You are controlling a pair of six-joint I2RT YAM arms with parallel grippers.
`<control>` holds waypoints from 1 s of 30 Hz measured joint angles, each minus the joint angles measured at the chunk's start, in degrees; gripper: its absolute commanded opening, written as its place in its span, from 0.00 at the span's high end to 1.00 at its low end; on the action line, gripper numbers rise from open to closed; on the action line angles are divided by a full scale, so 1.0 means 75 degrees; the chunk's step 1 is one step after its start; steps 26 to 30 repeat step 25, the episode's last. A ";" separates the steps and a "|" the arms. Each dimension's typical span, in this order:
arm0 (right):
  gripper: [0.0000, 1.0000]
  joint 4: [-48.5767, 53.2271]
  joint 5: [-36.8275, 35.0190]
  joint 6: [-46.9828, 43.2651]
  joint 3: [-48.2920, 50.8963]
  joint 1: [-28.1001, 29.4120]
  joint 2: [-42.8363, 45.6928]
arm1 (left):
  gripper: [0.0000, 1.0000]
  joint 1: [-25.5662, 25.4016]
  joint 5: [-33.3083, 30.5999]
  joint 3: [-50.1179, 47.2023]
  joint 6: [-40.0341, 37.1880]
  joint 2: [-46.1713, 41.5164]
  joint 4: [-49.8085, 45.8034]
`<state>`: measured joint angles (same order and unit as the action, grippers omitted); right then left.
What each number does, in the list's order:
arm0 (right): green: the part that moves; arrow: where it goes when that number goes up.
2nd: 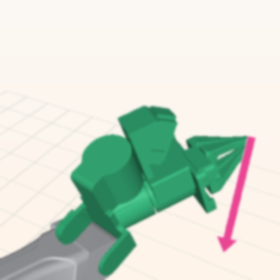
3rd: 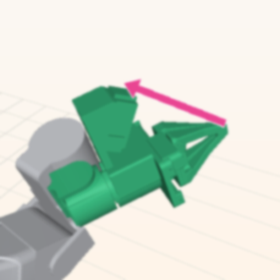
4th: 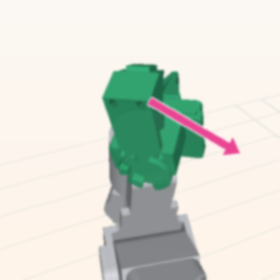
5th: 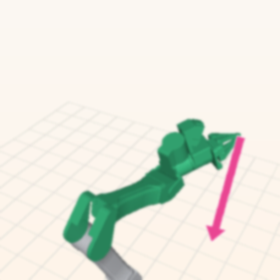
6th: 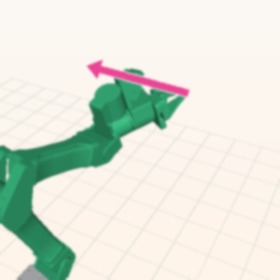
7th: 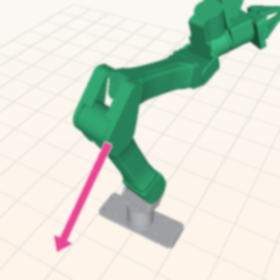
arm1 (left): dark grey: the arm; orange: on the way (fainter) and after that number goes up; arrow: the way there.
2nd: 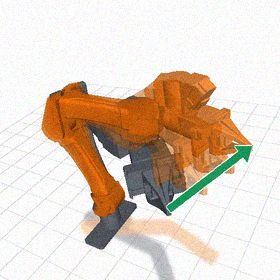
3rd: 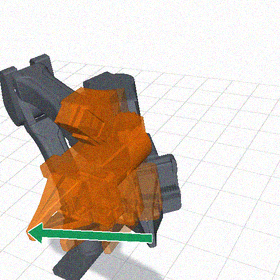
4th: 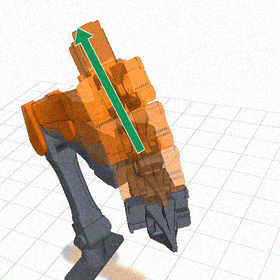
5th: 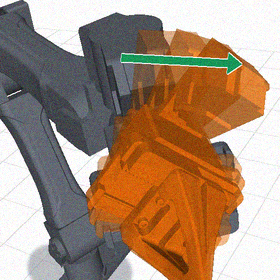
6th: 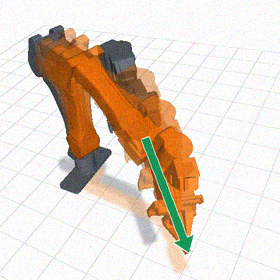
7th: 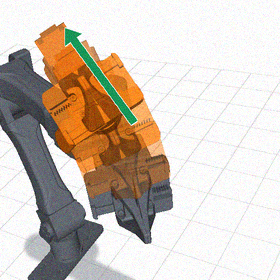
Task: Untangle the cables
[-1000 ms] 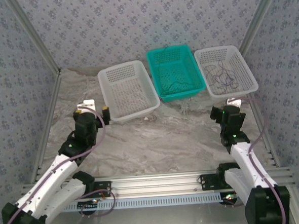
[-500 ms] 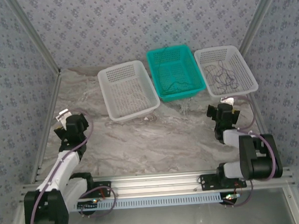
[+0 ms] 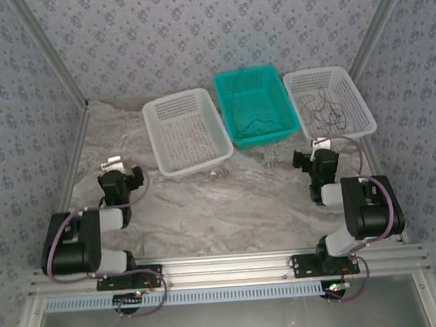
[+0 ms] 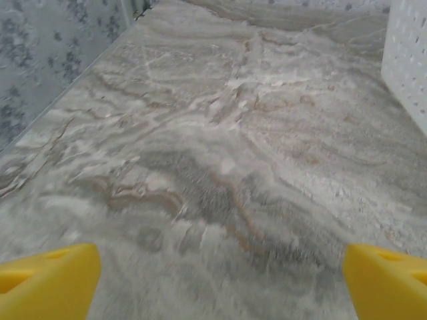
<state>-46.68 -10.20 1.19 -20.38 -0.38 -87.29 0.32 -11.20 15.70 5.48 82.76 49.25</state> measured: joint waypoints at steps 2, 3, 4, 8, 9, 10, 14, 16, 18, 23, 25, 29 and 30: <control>0.00 0.0003 0.0096 -0.0041 -0.0023 -0.0015 0.0000 | 0.05 0.0076 0.0315 0.0256 -0.0108 0.0554 0.0058; 0.00 0.0012 0.0143 -0.0058 -0.0032 -0.0015 0.0000 | 0.03 0.0099 0.0487 0.0405 -0.0189 0.0656 -0.0105; 0.00 0.0015 0.0184 -0.0076 -0.0038 -0.0015 0.0000 | 0.02 0.0108 0.0656 0.0557 -0.0248 0.0723 -0.0166; 0.00 0.0017 0.0283 -0.0087 -0.0061 -0.0015 0.0000 | 0.01 0.0108 0.0985 0.0935 -0.0341 0.0734 -0.0248; 0.00 0.0017 0.0286 -0.0087 -0.0061 -0.0017 0.0000 | 0.01 0.0111 0.1017 0.0953 -0.0358 0.0734 -0.0236; 0.00 0.0017 0.0286 -0.0090 -0.0061 -0.0017 0.0000 | 0.01 0.0111 0.1043 0.0953 -0.0361 0.0734 -0.0251; 0.00 0.0017 0.0289 -0.0087 -0.0061 -0.0017 0.0000 | 0.01 0.0108 0.1125 0.0953 -0.0396 0.0737 -0.0332; 0.00 0.0017 0.0289 -0.0090 -0.0061 -0.0017 0.0000 | 0.01 0.0108 0.1142 0.0953 -0.0414 0.0737 -0.0364; 0.00 0.0017 0.0289 -0.0090 -0.0061 -0.0017 0.0000 | 0.01 0.0108 0.1154 0.0953 -0.0414 0.0737 -0.0373; 0.00 0.0017 0.0289 -0.0090 -0.0061 -0.0017 0.0000 | 0.01 0.0108 0.1166 0.0953 -0.0414 0.0737 -0.0373; 0.00 0.0017 0.0289 -0.0090 -0.0061 -0.0017 0.0000 | 0.00 0.0108 0.1180 0.0953 -0.0417 0.0737 -0.0373; 0.00 0.0017 0.0289 -0.0090 -0.0061 -0.0017 0.0000 | 0.00 0.0108 0.1180 0.0953 -0.0417 0.0737 -0.0373; 0.00 0.0017 0.0289 -0.0090 -0.0061 -0.0017 0.0000 | 0.00 0.0108 0.1180 0.0953 -0.0417 0.0737 -0.0373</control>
